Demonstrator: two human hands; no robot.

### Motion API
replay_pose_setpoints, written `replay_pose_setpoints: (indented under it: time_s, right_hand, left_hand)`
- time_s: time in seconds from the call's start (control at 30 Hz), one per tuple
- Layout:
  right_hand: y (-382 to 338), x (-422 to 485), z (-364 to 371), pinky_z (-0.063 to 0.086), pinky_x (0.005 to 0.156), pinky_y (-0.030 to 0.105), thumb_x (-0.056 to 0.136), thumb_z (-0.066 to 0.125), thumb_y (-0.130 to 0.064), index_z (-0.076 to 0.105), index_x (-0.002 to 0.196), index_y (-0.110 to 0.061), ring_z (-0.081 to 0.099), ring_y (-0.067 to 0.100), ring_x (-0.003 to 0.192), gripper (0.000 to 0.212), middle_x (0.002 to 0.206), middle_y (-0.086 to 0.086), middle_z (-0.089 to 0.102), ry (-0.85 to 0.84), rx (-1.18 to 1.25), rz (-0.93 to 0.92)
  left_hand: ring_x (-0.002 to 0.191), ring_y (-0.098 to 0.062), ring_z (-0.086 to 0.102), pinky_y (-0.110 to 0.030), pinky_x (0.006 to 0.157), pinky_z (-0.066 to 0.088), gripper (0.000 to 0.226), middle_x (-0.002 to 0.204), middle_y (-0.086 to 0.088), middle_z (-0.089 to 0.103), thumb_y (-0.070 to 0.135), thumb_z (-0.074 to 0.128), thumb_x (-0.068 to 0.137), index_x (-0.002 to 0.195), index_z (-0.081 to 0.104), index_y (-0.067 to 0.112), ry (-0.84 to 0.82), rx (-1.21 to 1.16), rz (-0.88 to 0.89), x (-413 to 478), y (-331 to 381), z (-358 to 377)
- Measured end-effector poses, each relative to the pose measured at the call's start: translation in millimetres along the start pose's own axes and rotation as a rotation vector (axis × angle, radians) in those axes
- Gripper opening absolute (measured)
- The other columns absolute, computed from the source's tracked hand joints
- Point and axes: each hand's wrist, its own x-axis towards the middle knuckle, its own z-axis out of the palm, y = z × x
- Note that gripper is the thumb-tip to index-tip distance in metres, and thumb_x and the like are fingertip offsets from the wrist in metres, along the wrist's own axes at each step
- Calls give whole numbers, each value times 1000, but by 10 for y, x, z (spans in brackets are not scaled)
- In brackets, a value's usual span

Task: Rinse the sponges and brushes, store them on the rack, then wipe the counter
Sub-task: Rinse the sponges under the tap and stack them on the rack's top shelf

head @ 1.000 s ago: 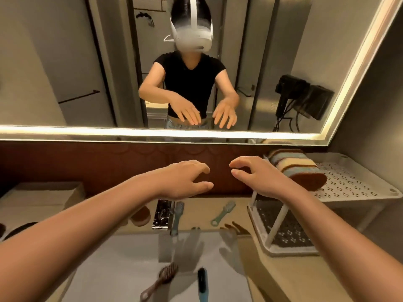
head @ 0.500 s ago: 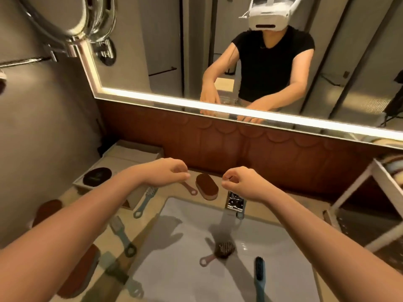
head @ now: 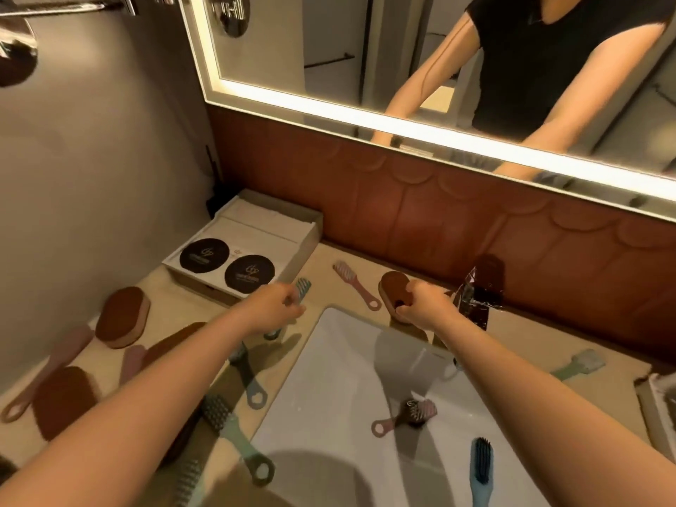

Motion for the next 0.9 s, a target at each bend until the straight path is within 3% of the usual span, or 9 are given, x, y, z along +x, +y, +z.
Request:
replay_pose_setpoints:
  time_s: [0.1,0.23,0.4,0.6,0.73,0.8,0.9]
  right_hand:
    - [35,260,180,45,97,44,86,57,-35,35,136,-8,47,38,119,61,131,19,48,1,-29,67]
    - [18,494,333,37,103,46,88,57,-38,22,143,-9,35,40,129,71,139,19,36,-12,-29,161]
    - [27,708,493,37,99,46,88,49,-54,23,142,-11,34,38,129,73,142,17,36,41,-85,215]
    - [63,750,603,41,93,47,84,50,-61,24,134,-14,42,42,121,73,131,20,44,150,96,272]
    - [-48,560,714,45,95,48,79,57,-60,26,135,-12,48,43,115,80,129,21,46,179,402,269]
    - [-140,404,796,47,95,49,76,63,-57,25,138,-11,50,40,114,86,129,19,47,190,497,233]
    - [-259,145,929,51,89,46,71,69,-50,35,133,-10,54,35,107,81,124,15,50,141,671,217]
  left_hand:
    - [107,-21,56,-36,88,51,27,124,-5,56,36,54,91,112,56,18,-9,-1,-32,91,-132,215]
    - [99,-22,57,-37,88,49,28,113,-6,60,35,52,92,111,55,15,-30,-6,-83,164,-283,376]
    - [97,-21,58,-36,86,50,23,108,-4,61,35,50,92,105,57,17,-16,-27,-98,176,-414,469]
    - [107,-20,55,-39,94,48,27,116,0,59,35,49,92,115,54,21,41,-68,-137,24,-483,535]
    - [111,-18,52,-35,93,46,32,122,0,56,34,50,92,121,51,20,85,-42,-183,-205,-628,591]
    - [113,-17,48,-32,93,41,35,125,0,54,35,51,91,123,50,21,146,21,-193,-304,-698,633]
    - [126,-18,36,-34,103,29,44,138,2,43,37,54,88,130,45,25,259,98,-212,-492,-800,657]
